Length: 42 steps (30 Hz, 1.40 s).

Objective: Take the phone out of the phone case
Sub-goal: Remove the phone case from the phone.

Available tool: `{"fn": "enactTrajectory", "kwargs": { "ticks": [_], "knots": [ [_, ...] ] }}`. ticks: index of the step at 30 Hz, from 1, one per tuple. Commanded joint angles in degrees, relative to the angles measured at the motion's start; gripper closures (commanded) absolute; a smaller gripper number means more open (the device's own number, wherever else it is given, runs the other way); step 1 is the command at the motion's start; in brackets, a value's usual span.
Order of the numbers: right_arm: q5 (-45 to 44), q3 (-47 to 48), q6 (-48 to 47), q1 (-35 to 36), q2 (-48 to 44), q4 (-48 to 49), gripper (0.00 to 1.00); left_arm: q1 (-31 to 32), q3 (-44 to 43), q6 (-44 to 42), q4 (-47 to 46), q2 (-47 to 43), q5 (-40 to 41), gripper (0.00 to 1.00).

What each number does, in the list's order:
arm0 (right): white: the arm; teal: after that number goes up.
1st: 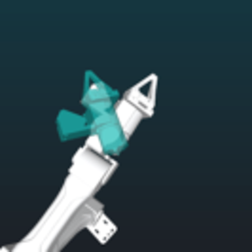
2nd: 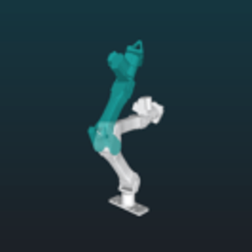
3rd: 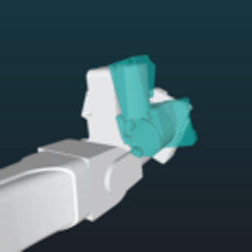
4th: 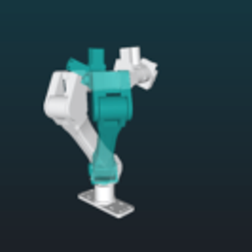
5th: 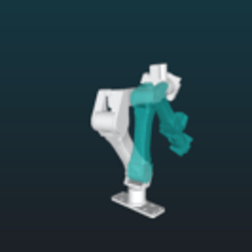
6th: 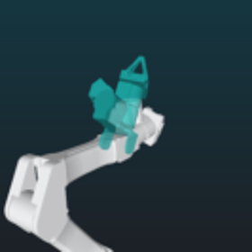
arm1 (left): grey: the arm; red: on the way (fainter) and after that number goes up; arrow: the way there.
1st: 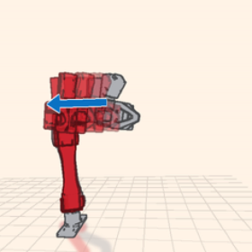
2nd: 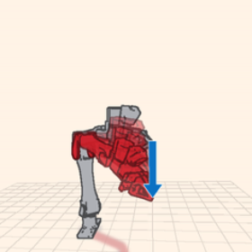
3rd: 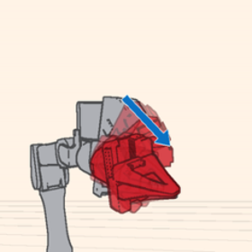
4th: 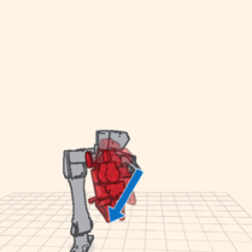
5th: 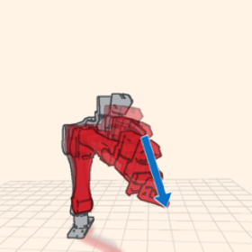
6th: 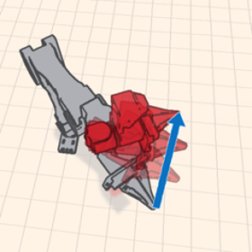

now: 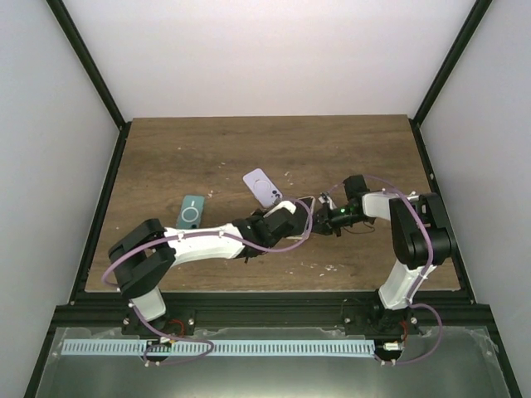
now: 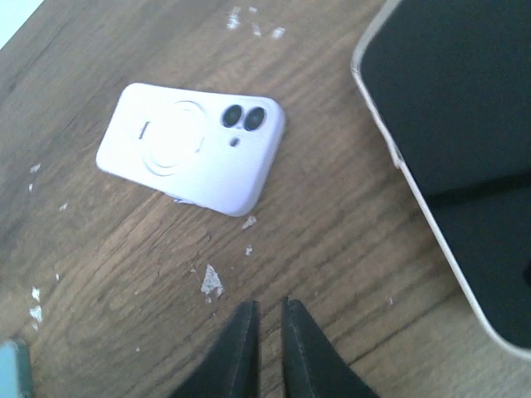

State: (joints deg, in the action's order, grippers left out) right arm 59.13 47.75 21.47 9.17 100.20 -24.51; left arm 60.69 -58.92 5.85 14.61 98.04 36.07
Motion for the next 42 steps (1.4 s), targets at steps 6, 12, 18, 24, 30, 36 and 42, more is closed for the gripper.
{"fn": "enactTrajectory", "kwargs": {
  "ticks": [6,12,18,24,30,36,42],
  "knots": [
    [2.25,0.59,-1.05,-0.12,-0.98,-0.62,0.99,1.19,2.40,-0.17,-4.09,-3.21,-7.08,0.50],
    [2.54,0.83,-0.99,-0.12,-0.04,-0.80,0.99,1.23,-0.09,-1.71,-6.88,-2.06,-17.23,0.40],
    [2.48,0.79,-1.03,-0.08,0.04,-0.89,0.99,2.17,-5.25,-2.79,-5.33,3.31,-18.02,0.39],
    [1.95,0.77,-1.01,-0.12,0.41,-0.88,0.99,2.31,-8.50,-4.38,-3.95,7.23,-20.75,0.41],
    [1.86,0.76,-1.01,-0.11,0.65,-0.98,0.99,2.40,-8.58,-4.03,-4.19,7.19,-21.63,0.43],
    [1.95,0.86,-0.94,-0.12,1.13,-0.87,0.99,2.76,-7.33,-4.35,-6.43,5.90,-26.18,0.43],
    [1.91,0.83,-1.03,-0.12,0.77,-0.98,0.99,3.15,-8.98,-3.15,-2.61,8.85,-18.98,0.52]
  ]
}}
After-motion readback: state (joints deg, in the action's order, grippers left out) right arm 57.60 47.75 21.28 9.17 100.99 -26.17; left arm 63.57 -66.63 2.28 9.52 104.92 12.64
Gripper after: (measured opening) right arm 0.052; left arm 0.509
